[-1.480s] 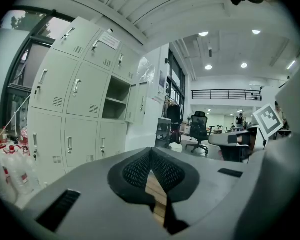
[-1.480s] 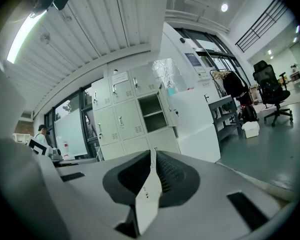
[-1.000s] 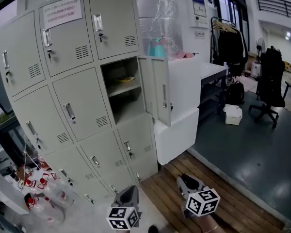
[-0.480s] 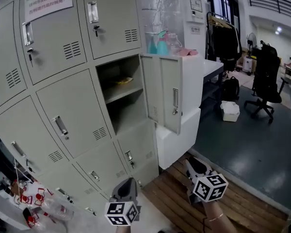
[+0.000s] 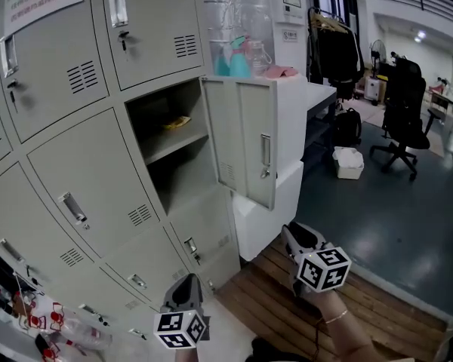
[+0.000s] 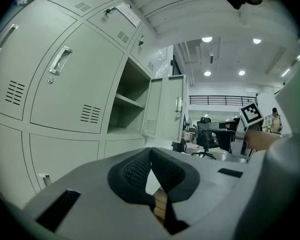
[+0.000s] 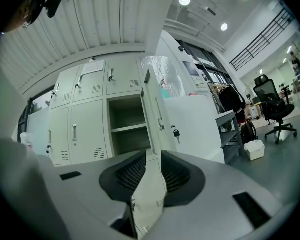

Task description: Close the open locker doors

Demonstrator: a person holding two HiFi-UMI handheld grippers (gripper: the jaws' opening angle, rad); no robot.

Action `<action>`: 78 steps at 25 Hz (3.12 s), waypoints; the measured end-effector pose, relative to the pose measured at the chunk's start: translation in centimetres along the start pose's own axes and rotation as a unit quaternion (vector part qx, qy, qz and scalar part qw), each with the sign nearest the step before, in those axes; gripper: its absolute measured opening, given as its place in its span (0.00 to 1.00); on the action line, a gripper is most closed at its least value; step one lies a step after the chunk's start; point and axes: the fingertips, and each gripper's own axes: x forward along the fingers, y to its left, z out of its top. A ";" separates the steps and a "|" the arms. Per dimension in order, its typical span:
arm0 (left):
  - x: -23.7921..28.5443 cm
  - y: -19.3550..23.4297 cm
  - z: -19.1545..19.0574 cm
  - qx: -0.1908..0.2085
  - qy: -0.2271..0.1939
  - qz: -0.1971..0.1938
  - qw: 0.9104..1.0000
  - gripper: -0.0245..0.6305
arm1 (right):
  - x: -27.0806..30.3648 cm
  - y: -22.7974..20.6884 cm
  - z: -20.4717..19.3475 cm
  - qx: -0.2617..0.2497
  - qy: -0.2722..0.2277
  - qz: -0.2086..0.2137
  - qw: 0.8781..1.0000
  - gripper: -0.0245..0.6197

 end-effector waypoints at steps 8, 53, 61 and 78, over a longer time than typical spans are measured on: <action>4.2 0.6 1.0 0.004 -0.005 0.007 1.000 0.07 | 5.8 -2.9 1.5 -0.011 0.001 0.023 1.000 0.20; 2.6 9.9 1.0 -0.021 -0.011 0.146 0.989 0.07 | 17.6 11.2 -4.4 -0.129 0.049 0.198 0.971 0.26; -0.1 12.9 1.1 -0.024 -0.013 0.195 0.980 0.07 | 20.9 16.0 -5.9 -0.145 0.051 0.232 0.960 0.25; -2.2 17.1 1.1 -0.034 -0.020 0.253 0.967 0.07 | 28.5 22.2 -8.4 -0.180 0.078 0.261 0.945 0.20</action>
